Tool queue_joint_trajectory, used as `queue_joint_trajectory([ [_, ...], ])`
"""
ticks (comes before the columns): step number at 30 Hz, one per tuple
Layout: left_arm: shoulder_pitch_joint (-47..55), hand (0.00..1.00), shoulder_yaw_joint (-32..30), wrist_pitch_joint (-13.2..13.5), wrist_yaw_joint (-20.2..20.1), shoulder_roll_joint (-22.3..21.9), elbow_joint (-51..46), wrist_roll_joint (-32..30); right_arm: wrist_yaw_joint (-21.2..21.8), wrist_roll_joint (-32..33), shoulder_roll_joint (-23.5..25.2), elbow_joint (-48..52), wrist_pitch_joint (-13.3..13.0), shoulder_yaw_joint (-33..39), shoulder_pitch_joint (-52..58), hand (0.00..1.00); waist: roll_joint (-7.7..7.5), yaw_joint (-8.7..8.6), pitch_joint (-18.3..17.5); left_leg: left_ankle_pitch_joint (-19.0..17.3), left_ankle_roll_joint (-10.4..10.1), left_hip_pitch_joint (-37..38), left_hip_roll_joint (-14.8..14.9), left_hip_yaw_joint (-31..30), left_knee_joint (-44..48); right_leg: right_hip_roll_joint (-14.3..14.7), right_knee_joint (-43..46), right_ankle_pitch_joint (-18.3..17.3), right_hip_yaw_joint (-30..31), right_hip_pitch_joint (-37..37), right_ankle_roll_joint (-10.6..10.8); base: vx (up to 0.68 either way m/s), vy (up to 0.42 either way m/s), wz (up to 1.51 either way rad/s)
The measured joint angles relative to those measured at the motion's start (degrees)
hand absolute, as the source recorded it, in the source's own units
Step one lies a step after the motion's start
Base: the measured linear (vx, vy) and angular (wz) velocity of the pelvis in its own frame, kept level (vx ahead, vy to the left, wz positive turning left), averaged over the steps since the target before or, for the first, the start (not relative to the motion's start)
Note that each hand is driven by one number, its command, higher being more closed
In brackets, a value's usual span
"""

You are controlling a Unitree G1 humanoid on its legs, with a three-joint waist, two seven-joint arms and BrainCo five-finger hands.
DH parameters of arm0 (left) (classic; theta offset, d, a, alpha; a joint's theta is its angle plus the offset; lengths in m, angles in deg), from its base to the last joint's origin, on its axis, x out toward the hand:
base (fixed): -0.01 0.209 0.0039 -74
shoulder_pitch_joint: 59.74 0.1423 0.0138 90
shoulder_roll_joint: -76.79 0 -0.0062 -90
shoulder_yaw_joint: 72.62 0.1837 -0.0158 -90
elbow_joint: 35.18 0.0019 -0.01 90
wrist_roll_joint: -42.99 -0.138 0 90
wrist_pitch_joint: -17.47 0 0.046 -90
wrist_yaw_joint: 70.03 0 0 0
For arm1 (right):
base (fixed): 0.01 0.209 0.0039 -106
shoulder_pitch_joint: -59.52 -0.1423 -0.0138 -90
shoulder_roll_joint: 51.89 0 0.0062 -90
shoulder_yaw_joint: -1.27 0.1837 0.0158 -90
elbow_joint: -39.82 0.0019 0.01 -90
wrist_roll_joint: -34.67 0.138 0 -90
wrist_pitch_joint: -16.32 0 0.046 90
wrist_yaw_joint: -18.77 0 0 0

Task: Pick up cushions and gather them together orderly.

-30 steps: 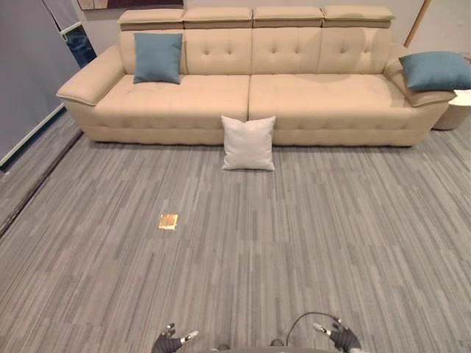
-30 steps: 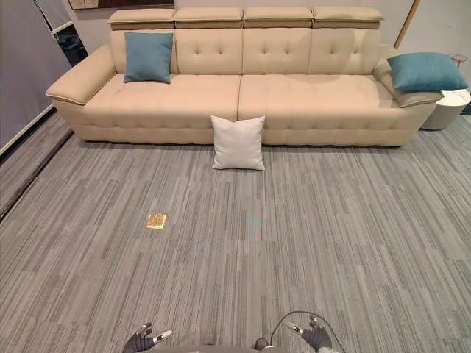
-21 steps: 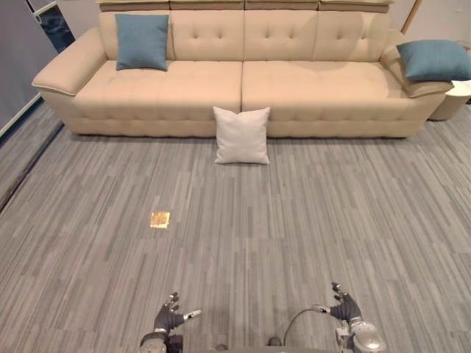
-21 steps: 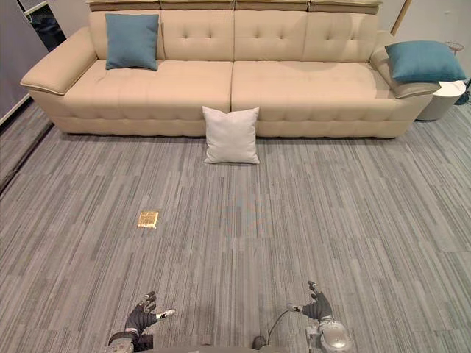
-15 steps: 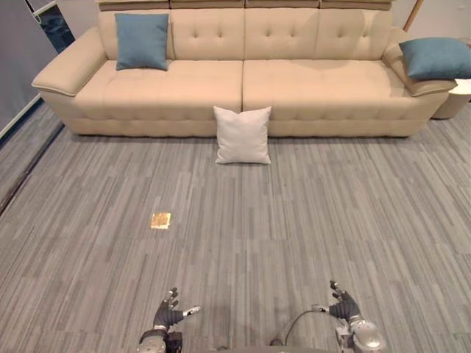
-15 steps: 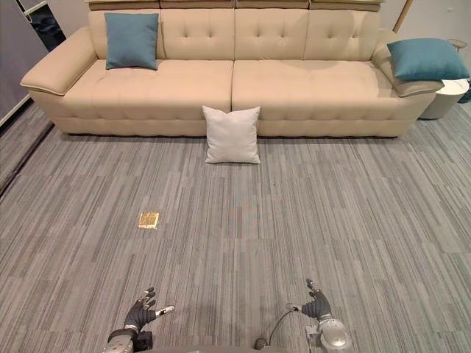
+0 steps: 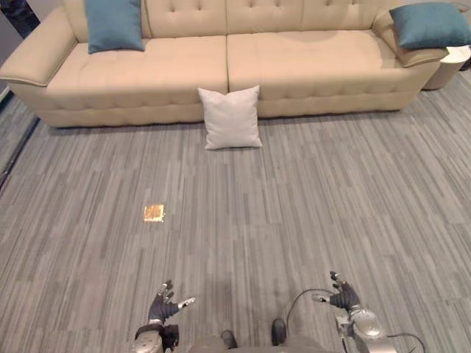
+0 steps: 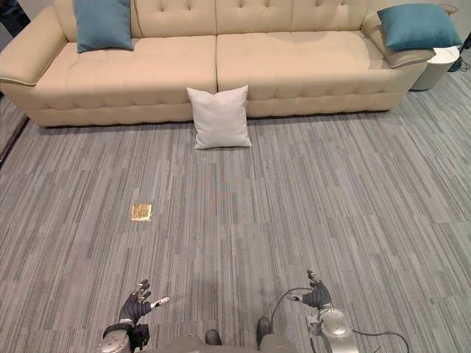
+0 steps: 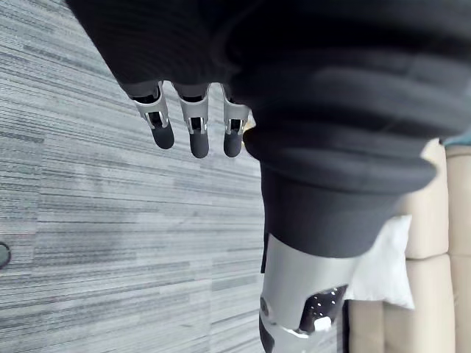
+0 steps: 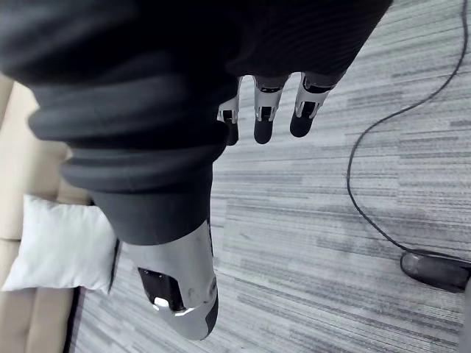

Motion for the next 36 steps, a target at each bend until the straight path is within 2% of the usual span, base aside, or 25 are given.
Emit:
queue_joint_trajectory([
  [2,-0.1,0.0,0.1,-0.2,0.2,1.1,0.0,0.3,0.0,0.4,0.7,0.0,0.0,-0.6,0.4,0.0,-0.5,-0.19,0.9,-1.1,0.0,2.0,-0.5,-0.9,0.1,-1.4,2.8,-1.4,-2.1,-3.1,-0.4,0.26,0.094,0.26],
  [4,-1.7,0.0,0.1,-0.4,1.2,2.1,0.1,0.3,0.0,0.6,0.6,0.1,0.0,-1.6,0.2,0.0,-0.64,-0.66,2.7,-1.4,-0.1,4.9,0.1,-3.3,-1.4,-1.7,-4.1,-1.2,-6.0,-5.6,-1.2,0.33,-0.009,0.54],
  [7,-3.6,0.0,0.4,-0.3,1.4,2.0,0.2,0.3,-0.2,0.8,0.4,0.4,0.0,-1.6,-0.6,0.0,-0.5,-2.07,4.1,-1.1,-2.1,8.9,1.3,-6.6,-5.4,-0.7,-16.6,4.2,-7.7,-7.8,-1.2,0.46,-0.099,0.76],
  [8,-3.7,0.0,0.6,-0.3,1.5,2.3,0.3,0.3,-0.4,0.8,0.5,1.0,0.0,-1.8,-0.4,0.0,-1.0,-2.98,4.2,-0.8,-4.0,11.3,1.6,-8.2,-7.3,-0.5,-22.2,8.0,-7.6,-7.9,-1.2,0.58,-0.194,0.86],
  [10,-4.0,0.0,1.2,-0.3,1.4,2.0,1.5,0.3,-0.5,0.8,0.4,1.6,0.0,-1.8,0.7,0.0,-1.68,-3.51,3.7,-2.2,-7.1,13.0,3.1,-10.7,-4.8,-0.5,-19.3,15.7,-6.5,-8.4,-6.2,0.58,-0.226,0.75],
  [11,-4.5,0.0,1.2,-0.3,1.4,1.3,2.0,0.3,-0.4,0.8,0.3,1.8,0.0,-1.7,0.3,0.0,-0.69,-3.17,3.7,-1.2,-9.8,11.2,5.2,-11.1,1.0,0.0,-15.1,12.2,-7.6,-8.7,-7.5,0.58,-0.27,0.28],
  [12,-4.7,0.0,1.2,-0.3,1.3,1.2,2.0,0.3,-0.3,0.7,0.6,3.0,-0.2,-1.9,-0.2,0.0,-0.52,-3.05,3.7,3.0,-12.0,6.3,7.0,-11.0,10.6,0.3,-13.6,9.1,-8.2,-8.3,-8.0,0.6,-0.285,0.13],
  [13,-4.7,0.0,1.2,-0.3,1.3,1.1,2.2,0.3,-0.2,0.7,0.5,3.4,-0.2,-1.9,-0.4,0.0,-0.41,-3.06,3.7,6.4,-11.4,3.9,7.8,-10.6,15.8,0.6,-13.8,8.0,-8.4,-7.4,-8.3,0.76,-0.376,0.0],
  [14,-4.3,0.0,1.0,-0.3,1.2,0.7,3.0,0.3,-0.2,0.8,0.3,3.6,-0.2,-2.0,-0.8,0.0,0.6,-2.66,4.2,14.3,-10.3,-0.7,11.8,-9.0,28.8,3.0,-17.3,6.5,-8.4,-1.9,-9.2,0.79,-0.332,-0.21],
  [16,-4.5,0.0,0.7,-0.3,1.1,0.8,4.3,0.3,-0.4,1.8,0.5,3.6,-0.2,-2.0,-1.0,0.0,0.52,-1.74,4.6,10.9,-6.7,-4.5,14.6,-7.0,39.6,5.3,-21.8,5.8,-7.3,5.3,-9.9,0.7,-0.221,-0.3],
  [18,-4.7,0.0,0.6,-0.1,1.1,0.7,4.0,0.3,-1.0,2.7,0.7,3.7,-0.4,-2.0,-1.6,0.0,-1.61,-0.91,5.5,7.3,-4.5,-10.8,13.3,-3.7,43.2,5.1,-29.1,4.8,-5.1,15.6,-9.7,0.59,-0.091,-0.27],
  [20,-4.7,0.0,0.6,0.0,1.1,0.7,3.7,0.3,-1.3,2.9,0.3,3.7,-0.5,-1.8,-2.4,0.0,-1.71,0.16,5.5,6.1,-3.8,-16.5,12.6,-1.3,38.6,5.1,-32.3,4.7,-3.5,19.1,-9.6,0.47,0.001,-0.49],
  [21,-4.7,0.0,0.4,0.1,1.1,0.8,3.7,0.3,-1.4,2.9,0.3,3.6,-0.5,-1.0,-3.7,0.0,-1.99,1.06,5.9,6.1,-4.0,-21.6,10.1,-1.7,29.6,4.1,-34.4,3.7,-2.0,21.6,-8.1,0.61,0.109,-0.7],
  [23,-4.7,0.0,0.4,0.1,1.1,0.2,3.7,0.3,-1.5,2.9,0.4,3.2,-0.5,0.0,-4.2,0.0,-2.06,1.85,6.2,8.6,-6.9,-23.5,6.9,-3.5,13.8,2.8,-35.8,2.1,-0.8,24.3,-6.2,0.57,0.178,-0.58],
  [24,-3.8,0.0,0.5,0.1,1.2,-0.5,3.7,0.3,-1.5,2.9,0.2,2.4,-0.5,0.0,-4.1,0.0,-1.01,2.24,5.8,12.7,-8.5,-23.1,6.3,-4.7,1.1,3.0,-37.2,0.5,0.4,26.7,-4.6,0.43,0.213,-0.63],
  [25,-3.1,0.0,0.4,0.0,1.2,-0.7,4.0,0.3,-1.5,2.9,0.4,2.1,-0.4,-0.2,-3.8,0.0,-0.66,2.94,5.3,19.5,-5.6,-22.9,6.5,-4.9,1.3,3.0,-37.2,-1.2,1.6,28.5,-3.3,0.57,0.286,-0.61],
  [26,-2.9,0.0,0.3,0.0,1.3,-0.4,4.1,0.3,-1.4,2.8,1.4,2.1,-0.3,-0.8,-2.8,0.0,-2.43,3.24,3.9,19.2,-0.6,-23.5,4.8,-4.5,4.1,0.5,-36.2,-2.7,1.7,29.0,-3.0,0.62,0.289,-0.25],
  [28,-4.1,0.0,0.2,0.0,1.1,-1.1,3.9,0.3,-1.4,2.7,1.4,2.1,-0.3,-0.7,-2.2,0.0,-3.25,3.18,3.4,15.2,1.5,-24.0,3.0,-3.9,7.9,-2.2,-28.2,-3.1,1.8,26.3,-2.3,0.63,0.272,0.07],
  [29,-4.1,0.0,0.2,0.0,1.1,-1.1,4.1,0.2,-1.4,2.7,1.7,2.0,-0.3,-0.7,-2.0,0.0,-3.45,2.95,3.4,12.5,2.4,-22.2,2.0,-3.3,9.4,-4.0,-18.6,-2.8,2.1,23.7,-1.3,0.62,0.279,0.07],
  [30,-4.1,0.0,0.3,-0.1,1.1,-1.1,4.2,0.2,-1.4,2.7,1.7,1.8,-0.3,-0.7,-1.8,0.0,-3.49,2.94,3.4,11.2,2.8,-20.6,1.3,-3.4,9.6,-4.9,-12.7,-1.6,2.4,22.1,0.8,0.72,0.306,0.18],
  [31,-4.1,0.0,0.4,-0.5,1.1,-0.8,4.2,0.1,-1.3,2.4,2.0,0.9,-0.2,-0.8,-1.7,0.0,-3.54,2.51,3.5,9.0,3.4,-16.4,0.0,-3.4,8.7,-6.6,0.5,2.7,4.0,17.9,5.7,0.58,0.215,0.2],
  [32,-4.0,0.0,0.5,-0.6,1.2,-0.4,4.2,0.1,-1.2,2.2,2.3,0.1,-0.2,-0.9,-1.8,0.0,-3.54,2.33,3.7,7.4,3.9,-12.8,-0.8,-3.7,7.7,-7.3,10.2,2.3,4.4,14.8,5.1,0.55,0.146,0.2],
  [33,-3.6,0.0,0.6,-1.0,1.3,0.1,4.2,-0.2,-1.2,2.2,2.6,-0.2,-0.1,-1.6,-1.9,0.0,-3.56,1.77,3.8,6.0,4.1,-7.3,-1.7,-3.9,5.5,-7.8,18.5,-0.2,3.2,11.5,0.9,0.43,0.082,0.11],
  [35,-3.3,0.0,0.8,-1.1,1.3,0.9,4.3,-0.2,-1.2,2.2,2.7,-0.1,-0.3,-2.6,-1.8,0.0,-2.85,0.67,4.0,5.3,3.8,0.0,-1.6,-4.6,0.9,-6.8,17.9,-2.6,-0.7,7.4,-2.5,0.55,0.064,0.17],
  [36,-3.7,0.0,1.1,-1.0,1.3,1.5,4.3,-0.2,-1.2,2.2,2.7,0.0,-0.3,-3.2,-1.9,0.0,-2.54,-0.02,4.0,5.4,3.7,3.3,-1.2,-5.3,-1.8,-5.5,12.0,-4.2,-4.4,4.6,-3.5,0.47,0.031,0.28],
])
